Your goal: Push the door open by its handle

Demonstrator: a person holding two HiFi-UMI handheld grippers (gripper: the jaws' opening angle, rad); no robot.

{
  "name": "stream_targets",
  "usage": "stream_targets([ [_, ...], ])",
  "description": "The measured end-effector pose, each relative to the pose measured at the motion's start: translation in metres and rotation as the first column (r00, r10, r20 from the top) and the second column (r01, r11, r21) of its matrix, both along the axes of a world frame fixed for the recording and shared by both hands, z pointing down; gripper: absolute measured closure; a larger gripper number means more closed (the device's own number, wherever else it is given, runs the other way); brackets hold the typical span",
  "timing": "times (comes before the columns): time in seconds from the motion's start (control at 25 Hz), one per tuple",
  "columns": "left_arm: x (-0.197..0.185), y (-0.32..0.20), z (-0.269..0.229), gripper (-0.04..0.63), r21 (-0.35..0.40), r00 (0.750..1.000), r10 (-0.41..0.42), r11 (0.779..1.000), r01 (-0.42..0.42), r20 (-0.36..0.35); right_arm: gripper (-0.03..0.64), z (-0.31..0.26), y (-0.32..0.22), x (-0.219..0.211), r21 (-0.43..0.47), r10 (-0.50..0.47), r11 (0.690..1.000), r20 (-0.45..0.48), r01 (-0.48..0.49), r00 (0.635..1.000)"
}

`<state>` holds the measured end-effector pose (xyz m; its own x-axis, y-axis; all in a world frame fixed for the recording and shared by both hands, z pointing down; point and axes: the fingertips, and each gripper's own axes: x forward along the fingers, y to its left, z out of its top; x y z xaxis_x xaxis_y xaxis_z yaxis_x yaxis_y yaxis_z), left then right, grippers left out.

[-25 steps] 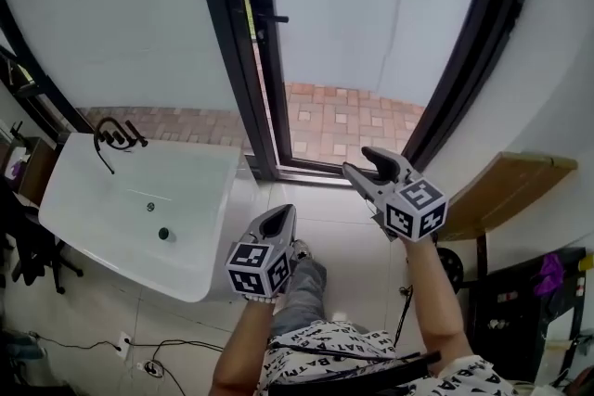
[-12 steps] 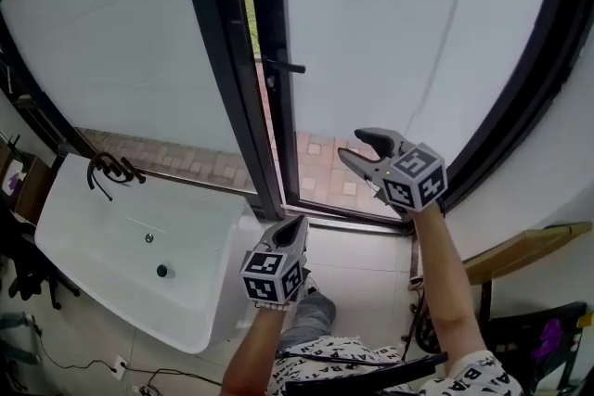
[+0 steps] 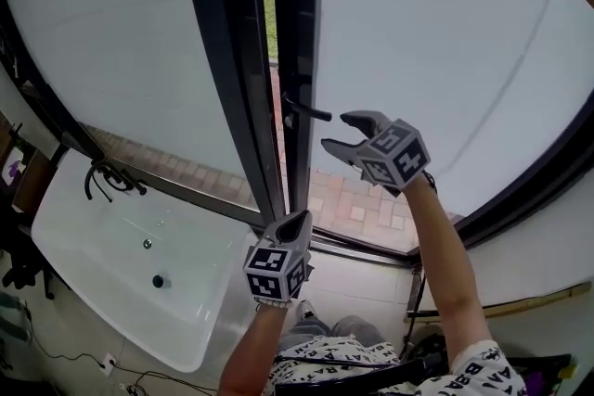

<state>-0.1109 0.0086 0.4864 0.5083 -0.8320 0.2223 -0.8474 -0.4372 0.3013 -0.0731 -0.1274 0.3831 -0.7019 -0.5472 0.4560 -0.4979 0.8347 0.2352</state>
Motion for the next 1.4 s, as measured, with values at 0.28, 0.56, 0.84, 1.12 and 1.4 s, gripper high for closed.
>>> stream_targets([
  [0.28, -0.004, -0.020, -0.001, 0.611, -0.006, 1.000, -0.015, 1.000, 0.015, -0.015, 0.322, 0.021, -0.052, -0.038, -0.066, -0.068, 0.996, -0.236, 0.054, 0.969],
  [0.56, 0.007, -0.029, -0.002, 0.611, 0.003, 1.000, -0.017, 1.000, 0.017, -0.016, 0.368, 0.047, -0.071, -0.070, -0.149, -0.162, 0.981, -0.263, 0.126, 0.951],
  [0.84, 0.021, -0.042, -0.009, 0.611, 0.013, 1.000, -0.011, 1.000, 0.011, 0.007, 0.433, 0.057, -0.082, -0.076, -0.166, -0.178, 0.977, -0.295, 0.133, 0.939],
  [1.12, 0.020, -0.044, -0.006, 0.611, 0.003, 1.000, -0.021, 1.000, 0.021, 0.000, 0.552, 0.054, -0.085, -0.081, -0.157, -0.180, 0.978, -0.321, 0.135, 0.930],
  [1.4, 0.029, -0.057, -0.004, 0.611, 0.007, 1.000, -0.026, 1.000, 0.026, 0.004, 0.558, 0.058, -0.089, -0.081, -0.219, -0.222, 0.962, -0.272, 0.164, 0.936],
])
